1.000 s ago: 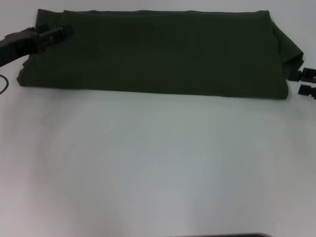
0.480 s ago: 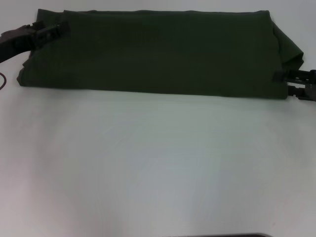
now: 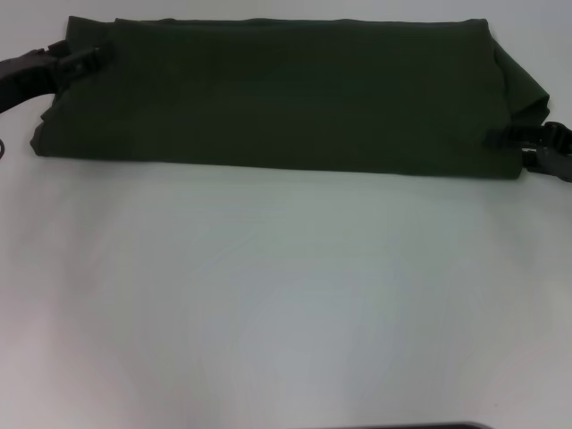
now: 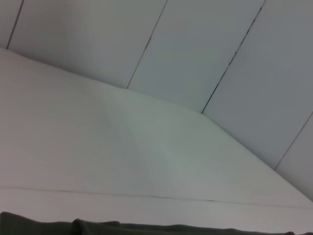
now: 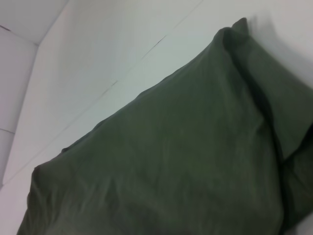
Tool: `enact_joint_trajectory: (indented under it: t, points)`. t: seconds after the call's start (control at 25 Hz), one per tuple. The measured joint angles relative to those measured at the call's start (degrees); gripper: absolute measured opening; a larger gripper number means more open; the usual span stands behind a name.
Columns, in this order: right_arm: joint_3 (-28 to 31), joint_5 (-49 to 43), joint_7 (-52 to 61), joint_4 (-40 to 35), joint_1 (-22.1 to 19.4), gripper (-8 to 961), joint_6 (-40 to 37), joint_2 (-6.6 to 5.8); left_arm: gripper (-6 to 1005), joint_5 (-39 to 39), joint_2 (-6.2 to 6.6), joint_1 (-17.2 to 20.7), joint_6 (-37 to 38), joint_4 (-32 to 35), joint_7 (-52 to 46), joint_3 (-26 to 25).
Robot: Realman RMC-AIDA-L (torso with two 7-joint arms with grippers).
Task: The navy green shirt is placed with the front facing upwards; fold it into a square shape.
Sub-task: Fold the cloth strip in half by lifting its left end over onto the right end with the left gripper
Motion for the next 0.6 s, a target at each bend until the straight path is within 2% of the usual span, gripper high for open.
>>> enact_joint_trajectory:
  t: [0.2,0.4,0.52,0.6]
  points:
    - [-1.34,-0.08,0.01,0.72,0.9,636,1.5,0.2,937,0.95,-0.09,-0.19,-0.44,-0.07,0.0,0.0]
    - [-1.4,0.16,0.02,0.75,0.98,389,1.54,0.24,938,1.11,-0.09,-0.04,-0.88,-0.08,0.08,0.0]
    - [-1.35,0.19,0.01,0.76,0.94,151,1.5,0.23,938,1.18,-0.09,0.14,-1.01,-0.07,0.09,-0.06]
    - [-1.07,0.28,-0.11,0.66,0.83,96,1.24,0.22,938,1.27,-0.08,0.25,-1.02,-0.02,0.08,-0.05]
